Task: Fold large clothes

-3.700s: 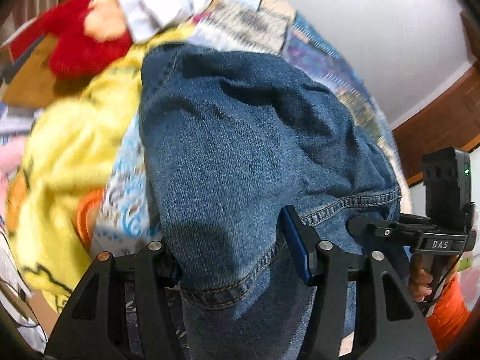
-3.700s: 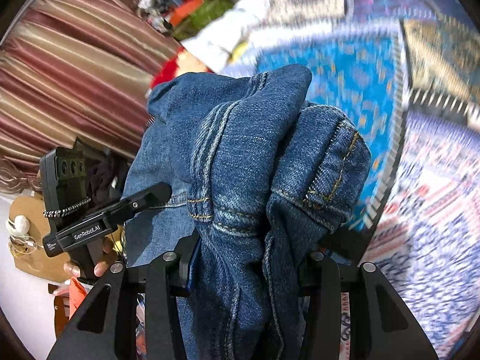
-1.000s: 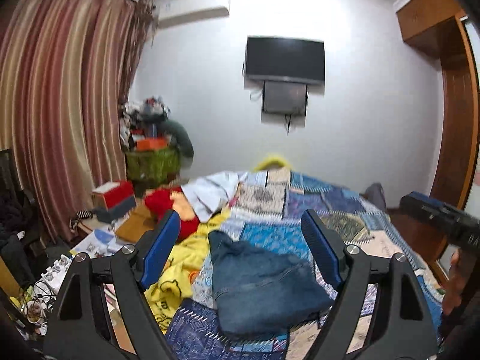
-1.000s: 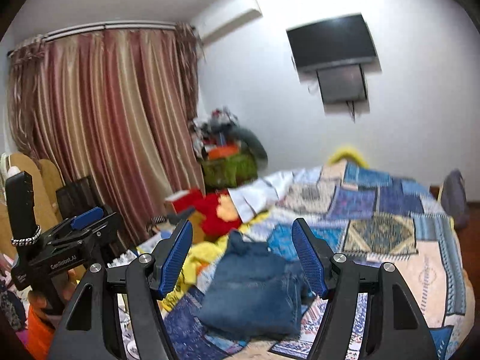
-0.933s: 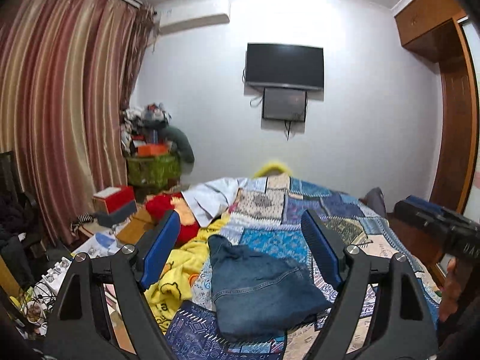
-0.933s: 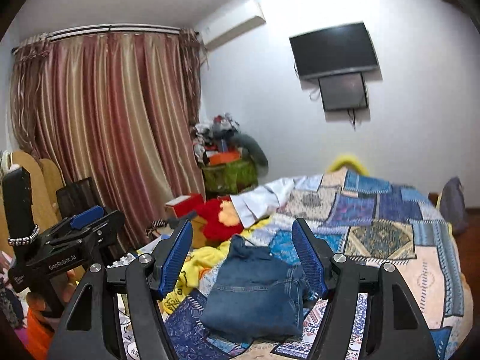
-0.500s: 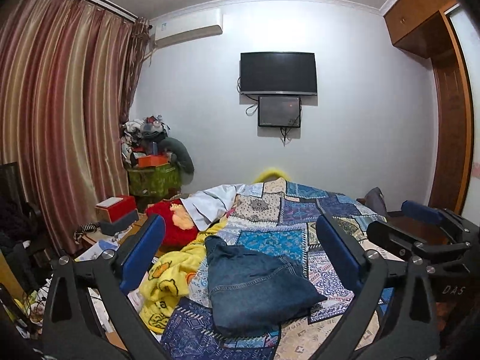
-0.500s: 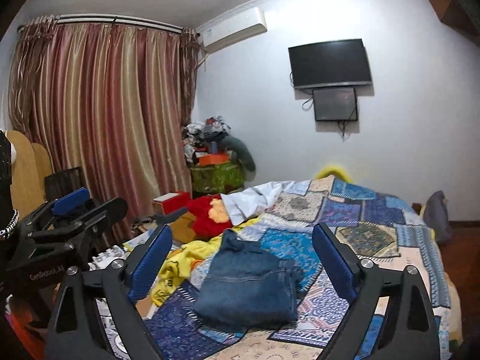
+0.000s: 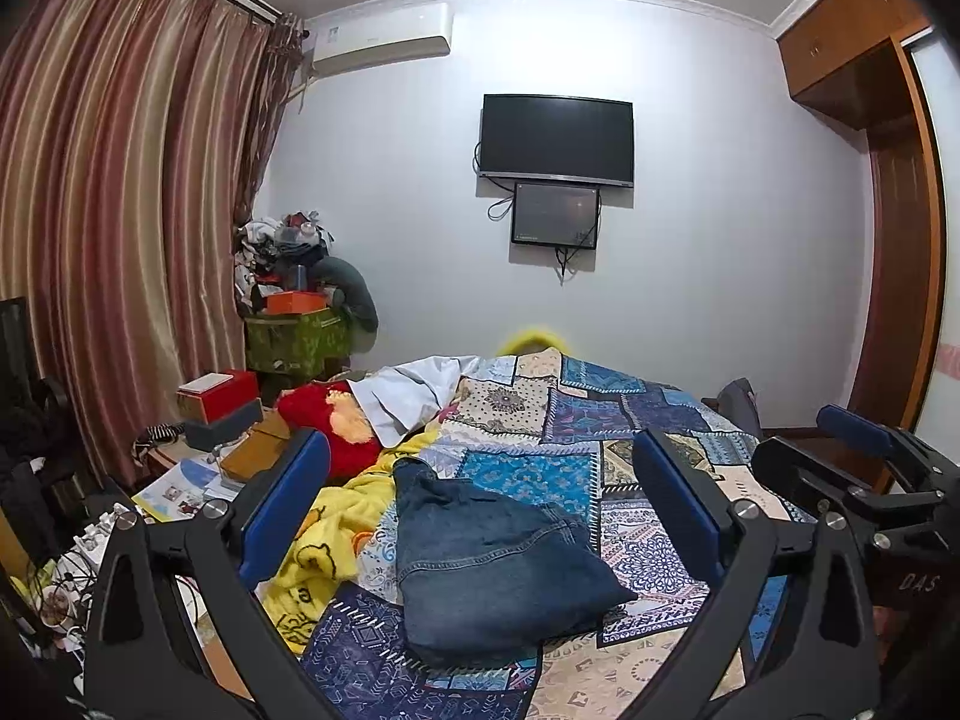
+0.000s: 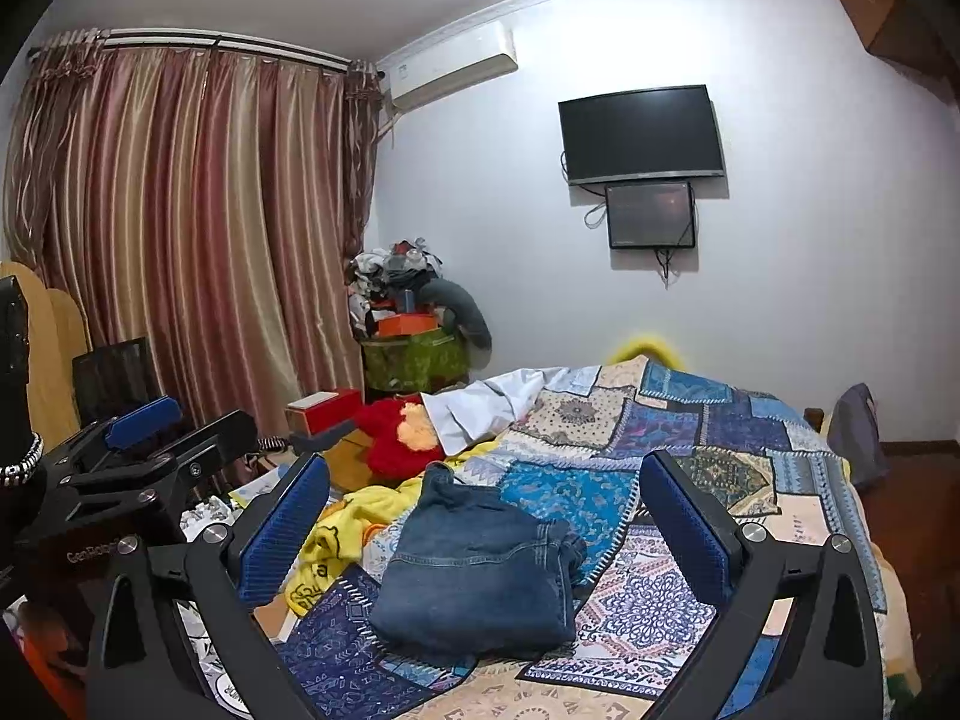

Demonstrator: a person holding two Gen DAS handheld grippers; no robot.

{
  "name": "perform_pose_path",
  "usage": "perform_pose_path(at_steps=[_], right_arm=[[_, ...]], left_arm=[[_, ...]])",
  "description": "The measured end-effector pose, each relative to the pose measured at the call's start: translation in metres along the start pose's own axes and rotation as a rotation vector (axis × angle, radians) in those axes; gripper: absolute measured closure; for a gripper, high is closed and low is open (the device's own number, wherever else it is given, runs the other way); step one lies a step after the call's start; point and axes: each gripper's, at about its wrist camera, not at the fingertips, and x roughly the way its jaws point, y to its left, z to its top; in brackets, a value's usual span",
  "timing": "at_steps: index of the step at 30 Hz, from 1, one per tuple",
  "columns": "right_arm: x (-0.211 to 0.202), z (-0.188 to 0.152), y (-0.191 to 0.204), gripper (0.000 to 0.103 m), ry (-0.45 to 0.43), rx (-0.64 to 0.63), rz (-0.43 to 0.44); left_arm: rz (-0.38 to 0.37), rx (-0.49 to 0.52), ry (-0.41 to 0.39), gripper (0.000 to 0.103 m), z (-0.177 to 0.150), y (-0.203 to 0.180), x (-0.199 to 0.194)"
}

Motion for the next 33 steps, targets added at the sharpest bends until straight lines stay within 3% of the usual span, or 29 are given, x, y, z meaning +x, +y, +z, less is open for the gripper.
perform_pose_path(at_steps=[33], right_arm=[[0.000, -0.003, -0.002, 0.000, 0.007, 0.005, 0.004]], left_arm=[[-0.028, -0.014, 0.015, 0.001, -0.005, -0.009, 0.003]])
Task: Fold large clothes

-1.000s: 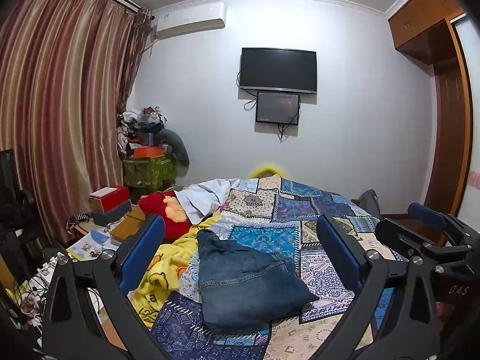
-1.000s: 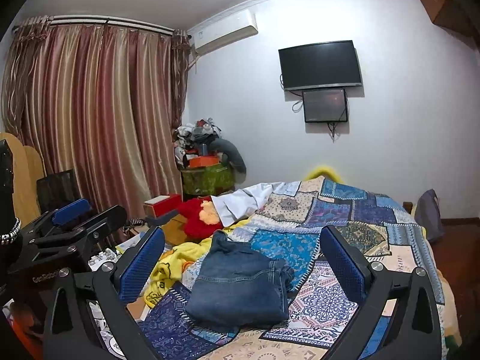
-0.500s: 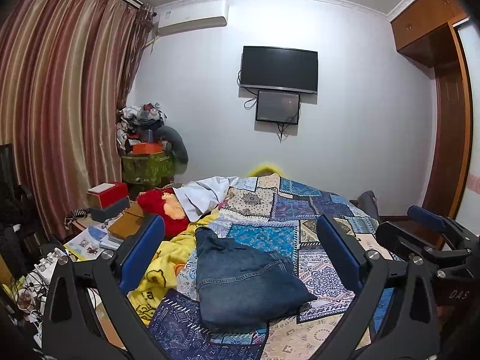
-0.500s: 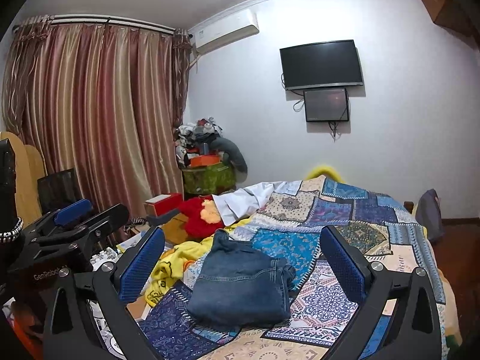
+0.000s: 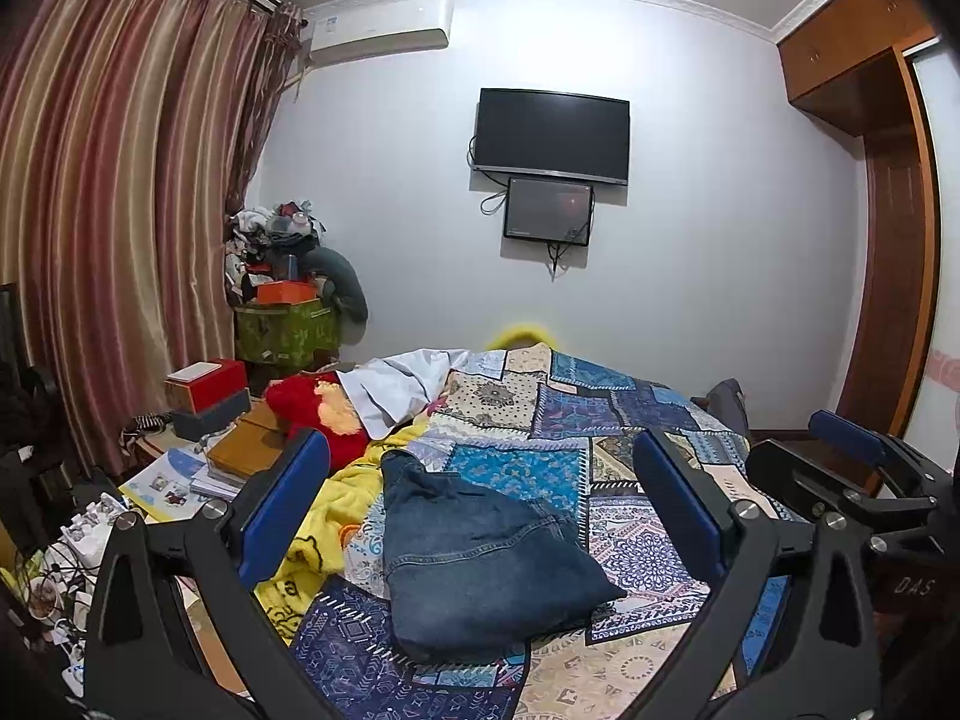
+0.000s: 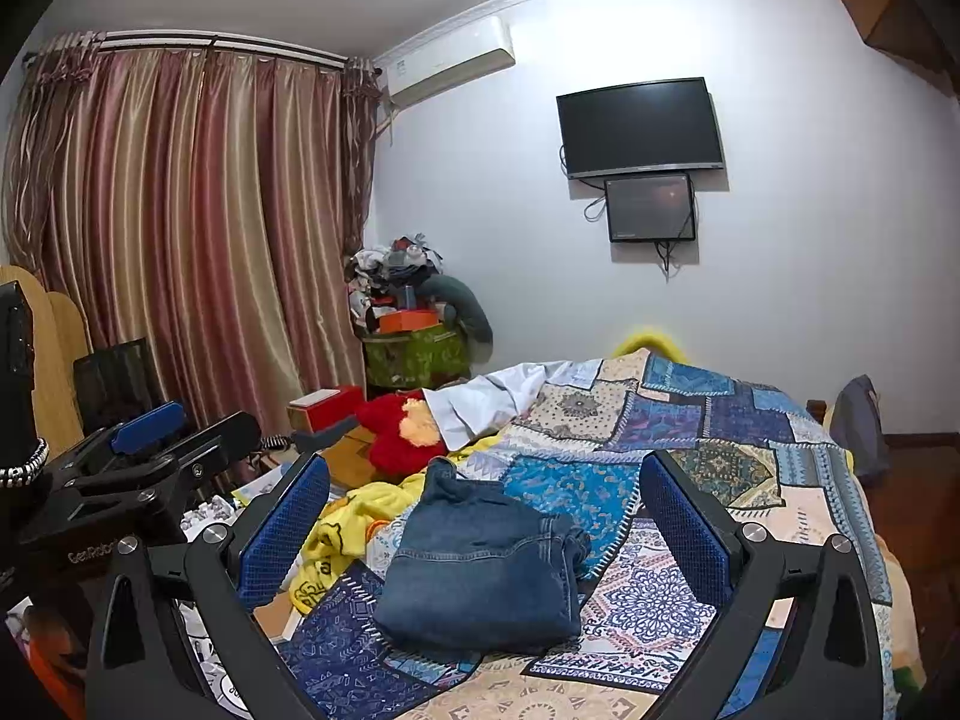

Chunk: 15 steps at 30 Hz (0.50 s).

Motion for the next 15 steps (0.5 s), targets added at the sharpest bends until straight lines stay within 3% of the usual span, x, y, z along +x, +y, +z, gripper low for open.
perform_pose_path(at_steps=[15], right_arm=[[-0.0006, 0.0019, -0.0048, 0.000, -0.014, 0.039, -0.026]], left_arm=[[-0.017, 0.000, 0.006, 0.001, 0.0009, -0.0092, 0.0001]])
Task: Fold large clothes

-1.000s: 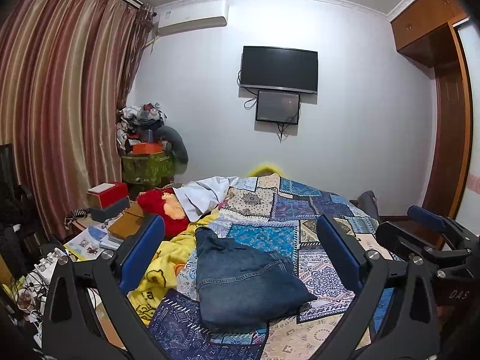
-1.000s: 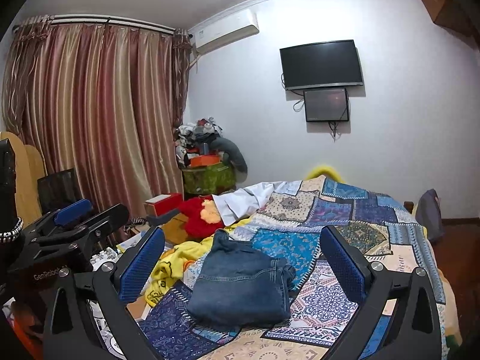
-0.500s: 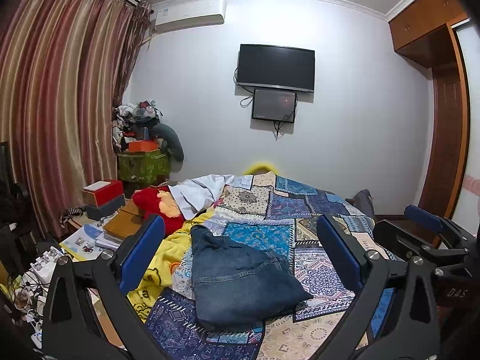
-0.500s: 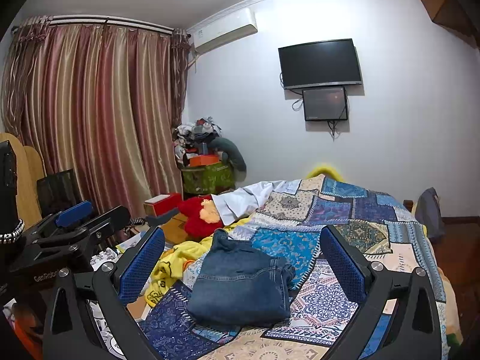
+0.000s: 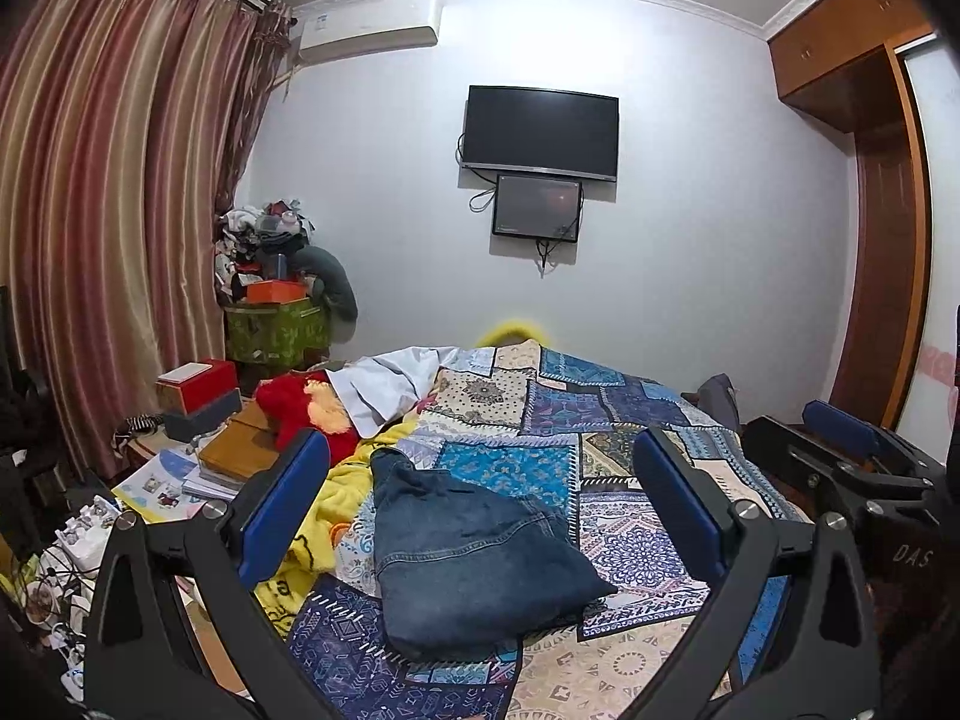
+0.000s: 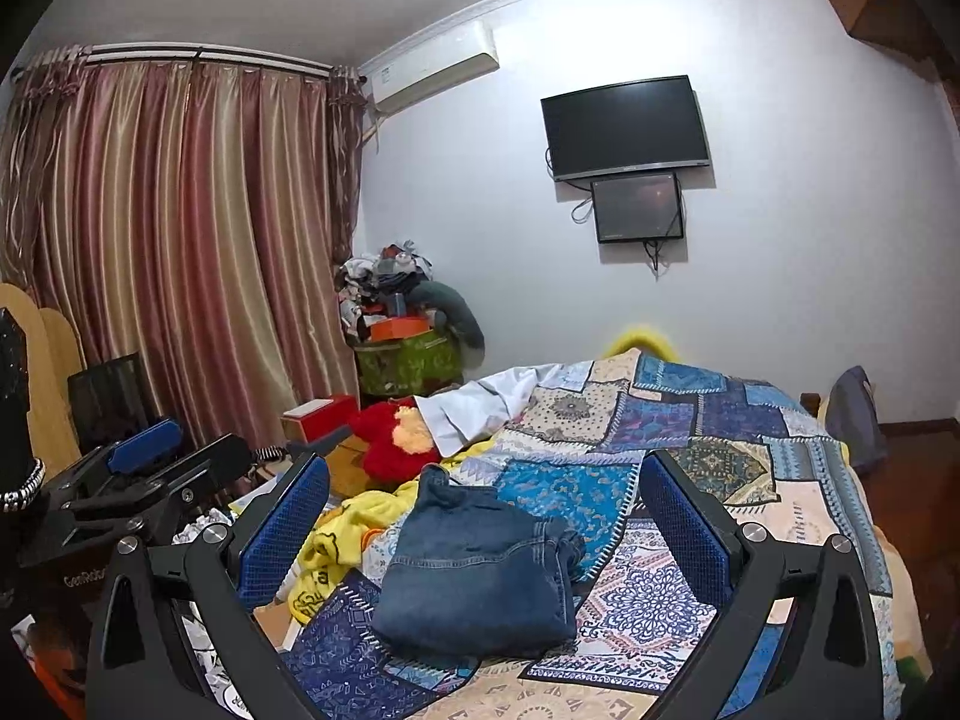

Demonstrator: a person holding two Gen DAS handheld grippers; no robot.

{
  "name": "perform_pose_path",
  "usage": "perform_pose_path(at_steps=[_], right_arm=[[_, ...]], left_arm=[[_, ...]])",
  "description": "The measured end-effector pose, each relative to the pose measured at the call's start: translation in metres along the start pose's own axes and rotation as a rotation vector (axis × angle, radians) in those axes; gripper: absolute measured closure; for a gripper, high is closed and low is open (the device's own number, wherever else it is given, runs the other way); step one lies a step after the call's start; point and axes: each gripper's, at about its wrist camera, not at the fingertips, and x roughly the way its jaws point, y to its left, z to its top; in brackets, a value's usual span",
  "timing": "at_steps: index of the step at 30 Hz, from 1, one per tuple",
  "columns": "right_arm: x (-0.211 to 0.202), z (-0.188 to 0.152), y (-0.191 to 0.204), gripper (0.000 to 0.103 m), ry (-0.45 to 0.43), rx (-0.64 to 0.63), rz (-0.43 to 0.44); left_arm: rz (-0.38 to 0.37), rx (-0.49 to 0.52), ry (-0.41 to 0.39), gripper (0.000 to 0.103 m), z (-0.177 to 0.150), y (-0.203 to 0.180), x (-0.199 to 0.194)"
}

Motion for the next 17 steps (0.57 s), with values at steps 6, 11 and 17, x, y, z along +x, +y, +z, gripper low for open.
perform_pose_path(at_steps=[6, 11, 17], right_arm=[[0.0017, 0.0005, -0.0020, 0.000, 0.008, 0.013, -0.003], [0.0031, 0.0009, -0.0030, 0.000, 0.014, 0.019, -0.001], [0.0033, 0.0006, -0.0035, 0.000, 0.015, 0.020, -0.001]], left_arm=[[-0.006, 0.002, 0.001, 0.001, 0.0004, -0.0010, 0.0005], [-0.008, 0.003, 0.005, 0.001, 0.0007, -0.0017, 0.0005], [-0.003, -0.002, 0.009, 0.001, 0.0011, 0.0005, 0.0005]])
